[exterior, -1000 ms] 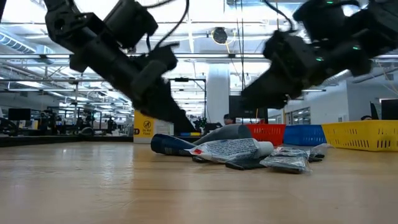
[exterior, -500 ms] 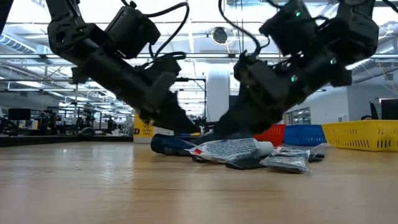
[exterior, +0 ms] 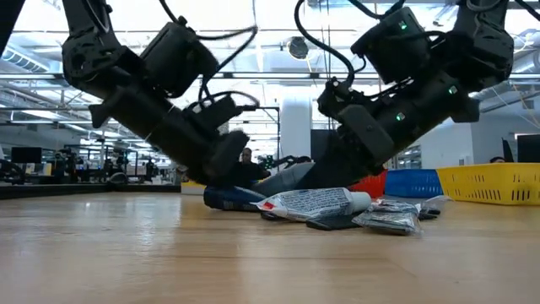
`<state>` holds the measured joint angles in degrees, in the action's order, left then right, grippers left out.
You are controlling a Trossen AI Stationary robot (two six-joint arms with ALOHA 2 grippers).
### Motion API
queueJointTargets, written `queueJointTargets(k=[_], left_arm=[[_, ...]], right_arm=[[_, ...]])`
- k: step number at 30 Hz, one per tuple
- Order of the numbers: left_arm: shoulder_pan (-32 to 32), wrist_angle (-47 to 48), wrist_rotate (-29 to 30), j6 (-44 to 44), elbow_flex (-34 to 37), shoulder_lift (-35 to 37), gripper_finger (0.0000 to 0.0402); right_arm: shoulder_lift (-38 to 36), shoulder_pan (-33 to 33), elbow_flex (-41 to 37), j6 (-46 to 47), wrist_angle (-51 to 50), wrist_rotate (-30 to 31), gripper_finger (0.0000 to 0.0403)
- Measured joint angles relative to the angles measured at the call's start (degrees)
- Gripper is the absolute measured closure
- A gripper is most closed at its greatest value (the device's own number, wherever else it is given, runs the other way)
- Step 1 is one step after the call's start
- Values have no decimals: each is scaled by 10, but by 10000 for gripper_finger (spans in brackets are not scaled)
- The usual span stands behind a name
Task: Pick & Place Travel size toiletries
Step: Put the gray deodorant into the green bin
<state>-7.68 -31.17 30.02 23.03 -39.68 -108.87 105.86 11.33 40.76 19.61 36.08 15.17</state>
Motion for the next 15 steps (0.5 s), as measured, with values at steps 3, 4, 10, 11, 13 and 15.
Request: queueJointTargets(k=[3,4,10,11,13,15], left_arm=[[-6,78,68,43,1,15,282],[-9,97,92,60,1,20,282],[-18,145,136,97,1,28,282],[-18,143,135,97,1,29,282],[-18,143,135,97,1,29,282],[-18,143,135,97,1,29,282]], right_arm=[[-35,1,0,7,-71,13,211],[-51,0,0,13,-101,13,211],[-208,9,0,45,-316,27,211],[-237,12,0,50,-348,33,211],[-289,20,0,64,-409,45,212],[-341,29,0,94,-473,45,212]])
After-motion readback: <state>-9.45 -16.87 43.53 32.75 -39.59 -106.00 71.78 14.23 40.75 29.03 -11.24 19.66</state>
